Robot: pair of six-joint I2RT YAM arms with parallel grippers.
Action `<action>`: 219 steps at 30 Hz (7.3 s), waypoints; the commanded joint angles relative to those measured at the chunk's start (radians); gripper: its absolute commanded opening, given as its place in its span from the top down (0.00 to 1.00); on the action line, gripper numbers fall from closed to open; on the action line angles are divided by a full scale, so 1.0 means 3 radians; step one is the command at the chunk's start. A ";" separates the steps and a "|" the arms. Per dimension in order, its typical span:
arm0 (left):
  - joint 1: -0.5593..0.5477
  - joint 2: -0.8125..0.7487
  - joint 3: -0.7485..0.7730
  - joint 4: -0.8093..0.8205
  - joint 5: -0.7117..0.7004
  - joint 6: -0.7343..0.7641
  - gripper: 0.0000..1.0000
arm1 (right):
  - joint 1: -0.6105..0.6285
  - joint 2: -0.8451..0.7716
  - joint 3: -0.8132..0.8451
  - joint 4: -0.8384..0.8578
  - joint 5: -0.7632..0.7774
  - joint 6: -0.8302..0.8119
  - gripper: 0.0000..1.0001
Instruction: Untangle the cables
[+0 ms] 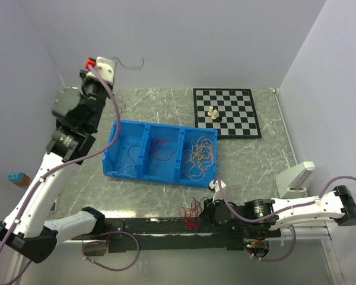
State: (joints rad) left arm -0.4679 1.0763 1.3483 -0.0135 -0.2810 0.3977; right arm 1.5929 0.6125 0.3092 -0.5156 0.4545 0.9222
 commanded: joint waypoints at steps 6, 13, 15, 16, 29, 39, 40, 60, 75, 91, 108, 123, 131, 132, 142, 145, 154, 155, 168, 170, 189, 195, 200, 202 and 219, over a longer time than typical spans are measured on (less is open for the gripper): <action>0.0005 -0.0039 0.0247 0.0168 0.0308 -0.0196 0.99 | 0.0024 -0.0042 0.0110 0.0103 0.0024 -0.0011 0.58; 0.0010 -0.0238 -0.0326 0.0224 0.0226 -0.0134 0.99 | 0.0024 -0.0027 0.0115 0.0108 0.0019 -0.0026 0.58; 0.0010 -0.0269 -0.0439 0.0209 0.0210 -0.0134 0.99 | 0.0024 -0.0032 0.0115 0.0108 0.0019 -0.0021 0.58; 0.0010 -0.0290 -0.0480 0.0209 0.0210 -0.0144 0.99 | 0.0019 -0.0032 0.0115 0.0103 0.0024 -0.0016 0.58; 0.0041 -0.0356 -0.1150 0.0367 0.0149 -0.0037 0.99 | 0.0019 -0.0068 0.0110 0.0067 0.0039 0.0019 0.58; 0.0046 -0.0402 -0.1728 0.0051 -0.0193 -0.0405 0.99 | 0.0024 -0.0139 0.0089 0.0047 0.0039 0.0035 0.58; 0.0041 -0.0387 -0.1774 -0.0061 -0.0214 -0.0446 0.99 | 0.0024 -0.0129 0.0089 0.0052 0.0034 0.0030 0.58; 0.0183 0.0687 -0.1601 -0.0588 -0.0603 -0.1202 0.99 | 0.0019 -0.0139 0.0089 0.0036 0.0050 0.0055 0.58; 0.0496 0.0733 -0.1488 -0.0952 -0.0040 -0.1572 0.99 | 0.0024 -0.0114 0.0084 0.0072 0.0034 0.0035 0.58; 0.0353 0.0293 -0.2046 -0.0748 -0.0148 -0.1382 0.97 | 0.0019 -0.0022 0.0115 0.0092 0.0019 0.0014 0.58; 0.0047 -0.0186 -0.1191 -0.1432 0.2039 -0.0391 0.09 | 0.0024 0.0014 0.0120 0.0102 0.0009 0.0015 0.57; -0.1917 0.0200 -0.1953 -0.0881 0.2598 -0.0425 0.11 | 0.0019 -0.0272 0.0059 -0.0127 0.0188 0.0260 0.57; -0.2178 0.0604 -0.2081 -0.0594 0.2802 -0.0125 0.01 | 0.0013 -0.0165 0.0120 -0.0138 0.0157 0.0204 0.57; -0.2178 0.0661 -0.2091 -0.0594 0.2838 -0.0068 0.01 | 0.0018 -0.0180 0.0115 -0.0143 0.0162 0.0204 0.57; -0.2214 0.1218 -0.1999 -0.0369 0.2767 0.0050 0.38 | 0.0014 -0.0620 -0.0033 -0.0173 0.0213 0.0260 0.57; -0.2255 0.1300 -0.1923 -0.0389 0.2762 0.0050 0.56 | 0.0024 -0.0676 -0.0054 -0.0168 0.0213 0.0234 0.57; -0.2321 0.1158 -0.1662 -0.0859 0.2456 0.0427 0.99 | 0.0024 -0.0518 -0.0029 -0.0041 0.0142 0.0086 0.56; -0.2316 0.1092 -0.1636 -0.0956 0.2374 0.0469 0.99 | 0.0019 -0.0472 -0.0018 -0.0015 0.0126 0.0071 0.56; -0.2097 0.0248 -0.1753 -0.1602 0.2379 0.0612 0.99 | -0.0012 0.0172 0.0232 0.0199 0.0116 -0.0108 0.54; -0.2076 0.0166 -0.1830 -0.1545 0.2379 0.0627 0.99 | -0.0083 0.0356 0.0324 0.0236 0.0085 -0.0175 0.54; -0.1963 -0.0346 -0.2556 -0.1249 0.2195 0.0847 0.99 | -0.1090 0.1373 0.0544 0.1090 -0.1111 -0.0993 0.47; -0.1963 -0.0351 -0.2654 -0.1208 0.2138 0.0950 0.99 | -0.1260 0.1594 0.0570 0.1176 -0.1310 -0.1069 0.47; -0.1958 -0.0341 -0.2751 -0.1147 0.2052 0.1103 0.99 | -0.1300 0.1726 0.0641 0.1213 -0.1387 -0.1187 0.47; -0.1953 -0.0331 -0.2797 -0.1116 0.2016 0.1149 0.99 | -0.1321 0.1834 0.0718 0.1156 -0.1382 -0.1202 0.47; -0.1912 -0.0279 -0.2828 -0.1008 0.1949 0.1211 0.99 | -0.1331 0.2044 0.0846 0.1248 -0.1490 -0.1392 0.78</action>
State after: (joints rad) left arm -1.0523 0.9920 0.4965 -0.3531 0.3111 0.7380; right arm 1.1995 1.2499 0.5320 -0.1764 0.0147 0.5335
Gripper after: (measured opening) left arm 0.022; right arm 0.305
